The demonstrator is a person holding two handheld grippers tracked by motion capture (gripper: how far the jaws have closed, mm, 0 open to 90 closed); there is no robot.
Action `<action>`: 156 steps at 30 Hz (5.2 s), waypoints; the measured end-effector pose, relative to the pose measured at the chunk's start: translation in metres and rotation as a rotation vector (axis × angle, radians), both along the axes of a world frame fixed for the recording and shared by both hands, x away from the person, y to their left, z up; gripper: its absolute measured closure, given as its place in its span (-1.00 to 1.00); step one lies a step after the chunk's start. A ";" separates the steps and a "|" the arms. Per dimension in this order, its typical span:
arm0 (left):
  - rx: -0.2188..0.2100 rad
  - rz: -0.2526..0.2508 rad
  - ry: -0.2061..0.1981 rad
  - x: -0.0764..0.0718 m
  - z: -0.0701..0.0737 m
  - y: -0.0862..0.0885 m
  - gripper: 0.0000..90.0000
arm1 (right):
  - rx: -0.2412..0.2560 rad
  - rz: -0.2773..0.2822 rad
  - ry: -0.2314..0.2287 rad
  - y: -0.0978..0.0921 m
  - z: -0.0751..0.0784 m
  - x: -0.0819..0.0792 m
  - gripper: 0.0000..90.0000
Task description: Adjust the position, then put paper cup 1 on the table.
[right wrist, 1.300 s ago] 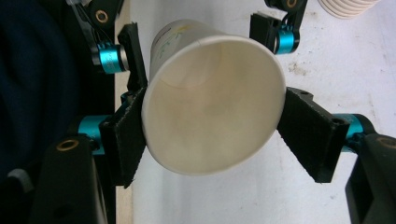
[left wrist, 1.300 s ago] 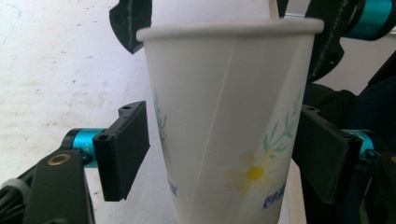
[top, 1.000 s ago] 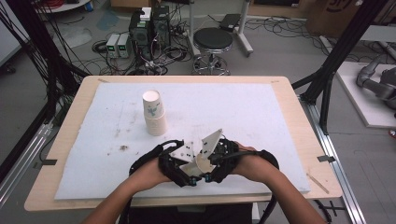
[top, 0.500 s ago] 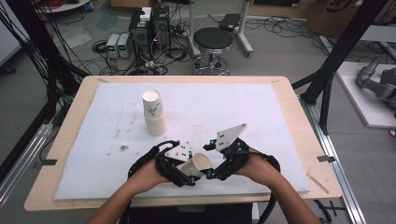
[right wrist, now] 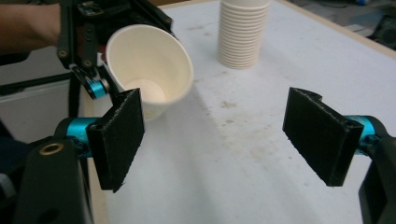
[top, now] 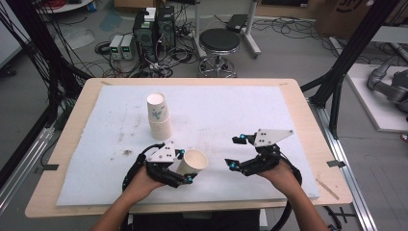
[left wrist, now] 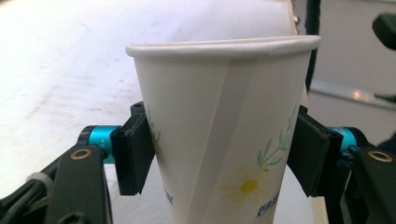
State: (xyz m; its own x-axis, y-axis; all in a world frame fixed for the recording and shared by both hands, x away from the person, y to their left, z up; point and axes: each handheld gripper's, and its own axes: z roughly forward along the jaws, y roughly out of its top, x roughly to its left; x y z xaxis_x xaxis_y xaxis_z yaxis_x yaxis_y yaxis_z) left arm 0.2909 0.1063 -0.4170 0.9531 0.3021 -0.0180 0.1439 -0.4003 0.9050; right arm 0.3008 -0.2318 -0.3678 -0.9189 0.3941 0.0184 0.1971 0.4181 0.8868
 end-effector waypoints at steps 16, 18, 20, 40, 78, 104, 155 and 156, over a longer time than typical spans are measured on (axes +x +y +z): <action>-0.247 0.184 -0.097 -0.002 -0.006 0.049 -0.33 | 0.061 -0.243 -0.023 -0.033 -0.036 -0.006 -0.54; -0.258 0.194 -0.108 -0.002 -0.008 0.052 -0.33 | 0.066 -0.263 -0.029 -0.038 -0.040 -0.007 -0.54; -0.272 0.205 -0.111 -0.002 -0.009 0.056 -0.33 | 0.059 -0.281 -0.028 -0.040 -0.044 -0.007 -0.54; -0.358 0.324 -0.161 -0.002 -0.011 0.080 -0.35 | 0.062 -0.355 -0.073 -0.051 -0.045 -0.009 -0.54; -0.374 0.598 -0.218 0.000 -0.007 0.152 -0.36 | 0.060 -0.310 -0.080 -0.046 -0.046 -0.013 -0.54; -0.067 0.770 -0.089 0.020 -0.034 0.163 -0.36 | 0.057 -0.295 -0.078 -0.046 -0.045 -0.015 -0.54; -0.236 0.806 -0.053 -0.018 -0.008 0.183 -0.62 | 0.063 -0.282 -0.080 -0.047 -0.042 -0.016 -0.54; -0.232 0.806 -0.055 -0.019 -0.007 0.183 -0.62 | 0.062 -0.282 -0.081 -0.047 -0.042 -0.016 -0.53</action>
